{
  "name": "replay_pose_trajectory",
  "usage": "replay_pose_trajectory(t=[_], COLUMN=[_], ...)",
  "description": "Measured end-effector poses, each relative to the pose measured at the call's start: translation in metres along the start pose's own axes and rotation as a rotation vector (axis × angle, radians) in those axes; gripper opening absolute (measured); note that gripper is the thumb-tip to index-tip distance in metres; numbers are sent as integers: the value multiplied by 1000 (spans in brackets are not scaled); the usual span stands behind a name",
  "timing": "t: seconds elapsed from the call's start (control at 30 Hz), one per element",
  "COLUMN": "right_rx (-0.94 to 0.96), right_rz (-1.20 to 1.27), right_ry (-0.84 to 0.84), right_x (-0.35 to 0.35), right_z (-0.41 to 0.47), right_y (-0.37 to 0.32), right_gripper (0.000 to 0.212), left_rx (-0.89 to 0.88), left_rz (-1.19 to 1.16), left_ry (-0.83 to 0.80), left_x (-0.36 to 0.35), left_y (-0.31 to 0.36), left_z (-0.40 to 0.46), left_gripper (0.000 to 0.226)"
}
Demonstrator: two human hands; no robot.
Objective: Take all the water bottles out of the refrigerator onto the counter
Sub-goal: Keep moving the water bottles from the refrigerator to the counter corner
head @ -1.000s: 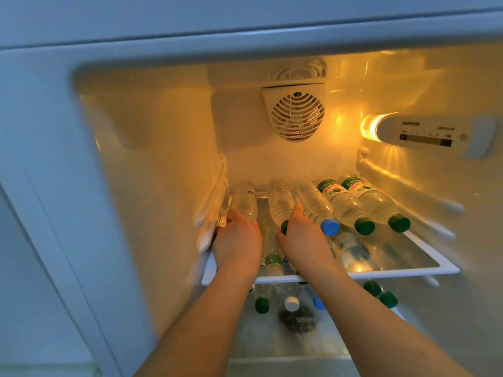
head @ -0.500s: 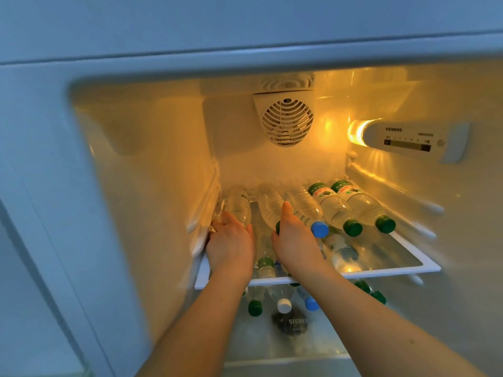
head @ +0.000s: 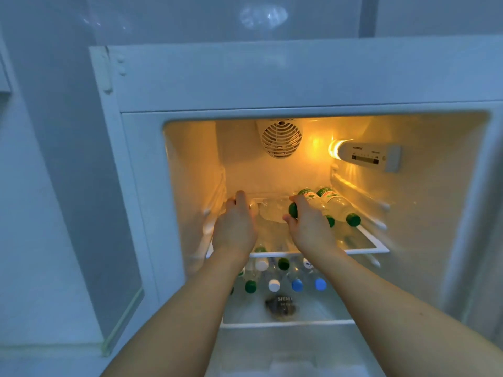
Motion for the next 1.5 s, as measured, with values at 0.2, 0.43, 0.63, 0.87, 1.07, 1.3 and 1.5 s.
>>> replay_pose_trajectory(t=[0.2,0.43,0.63,0.87,1.07,1.3,1.5], right_rx=[4,129,213,285,324,348,264], right_rz=[21,-2,-122,-236,-236,-248,-151], right_ry=[11,-4,-78,-400,-639,-817,-828], right_x=[54,108,118,80,2,-87,-147], right_z=[-31,-74,-104,-157,-235,-343,-440], right_y=[-7,-27,-48,-68,-74,-109,-148], right_gripper=[32,31,33,28,28,25,24], left_rx=[10,86,199,369,528,727,894], left_rz=[-108,-184,-205,-196,-156,-143,-88], left_ry=[60,158,151,113,50,41,44], left_x=[63,142,181,209,222,249,281], left_y=[34,45,31,-18,-73,-143,-198], left_z=[-23,-61,-92,-161,-255,-374,-483], left_gripper=[23,29,28,23,25,27,31])
Point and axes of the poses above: each hand's wrist, its own z-axis towards the middle knuckle, its own x-axis out of the back of the hand, y = z × x, the point moved 6 cm from there along z, towards the middle knuckle, and after that the axes turned 13 degrees about -x, right-handed, at the moved point
